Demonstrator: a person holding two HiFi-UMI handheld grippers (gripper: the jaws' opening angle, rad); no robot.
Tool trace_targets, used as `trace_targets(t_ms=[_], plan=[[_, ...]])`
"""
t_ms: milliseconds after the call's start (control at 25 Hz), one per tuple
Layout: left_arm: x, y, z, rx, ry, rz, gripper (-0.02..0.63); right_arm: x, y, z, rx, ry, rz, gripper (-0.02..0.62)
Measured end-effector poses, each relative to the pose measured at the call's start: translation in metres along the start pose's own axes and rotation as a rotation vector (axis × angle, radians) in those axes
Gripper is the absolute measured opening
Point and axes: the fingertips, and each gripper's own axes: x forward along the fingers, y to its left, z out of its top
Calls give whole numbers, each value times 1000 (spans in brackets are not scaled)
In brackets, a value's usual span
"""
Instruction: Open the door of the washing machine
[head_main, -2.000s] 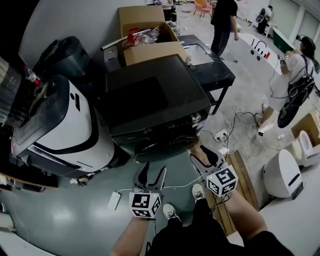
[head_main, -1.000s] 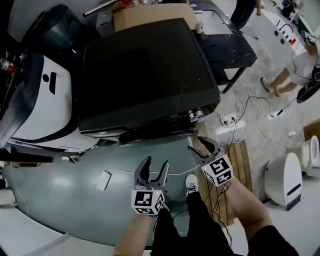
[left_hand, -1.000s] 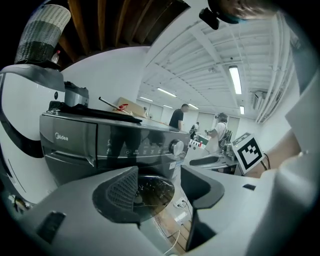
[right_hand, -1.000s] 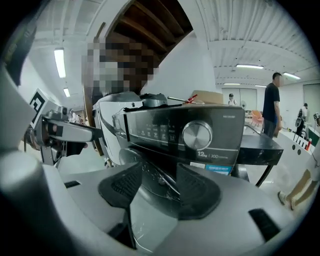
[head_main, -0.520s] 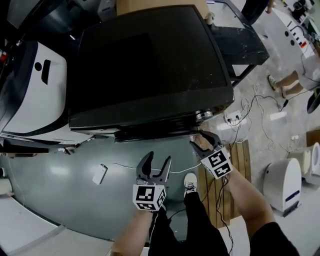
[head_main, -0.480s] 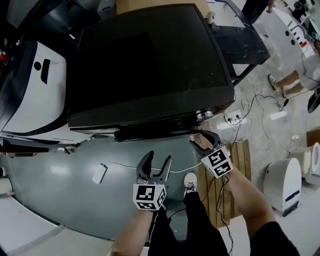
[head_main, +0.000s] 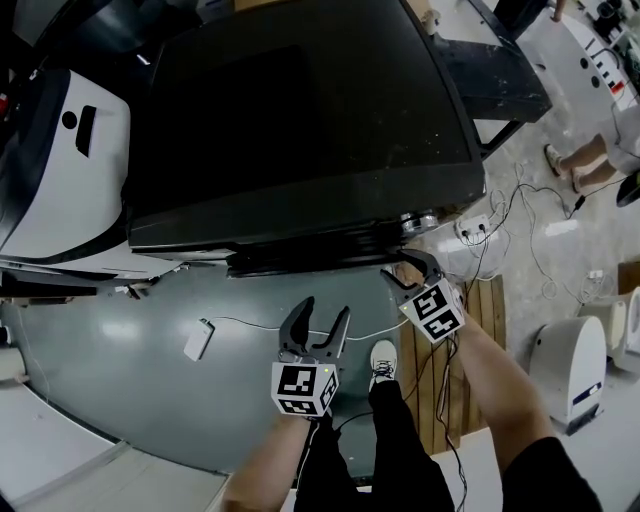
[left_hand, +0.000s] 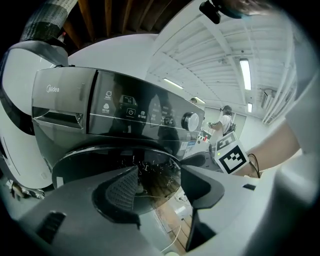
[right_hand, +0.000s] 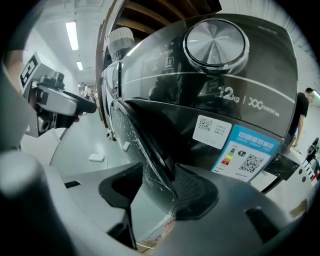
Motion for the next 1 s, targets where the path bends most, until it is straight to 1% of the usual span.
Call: trace_targets(t_ms=[240, 400, 520, 800, 1000], plan=[[3, -1, -10, -13, 5, 4, 265, 0, -4, 1, 42, -19, -40, 174], [6, -5, -16, -31, 11, 3, 265, -1, -4, 1, 58, -27, -60, 173], [8, -8, -20, -41, 17, 2, 265, -4, 3, -3, 58, -23, -42, 173], [14, -15, -23, -78, 16, 16, 267, -15, 16, -13, 103, -35, -24, 171], [13, -26, -28, -140, 25, 31, 270, -25, 29, -20, 129, -23, 13, 163]])
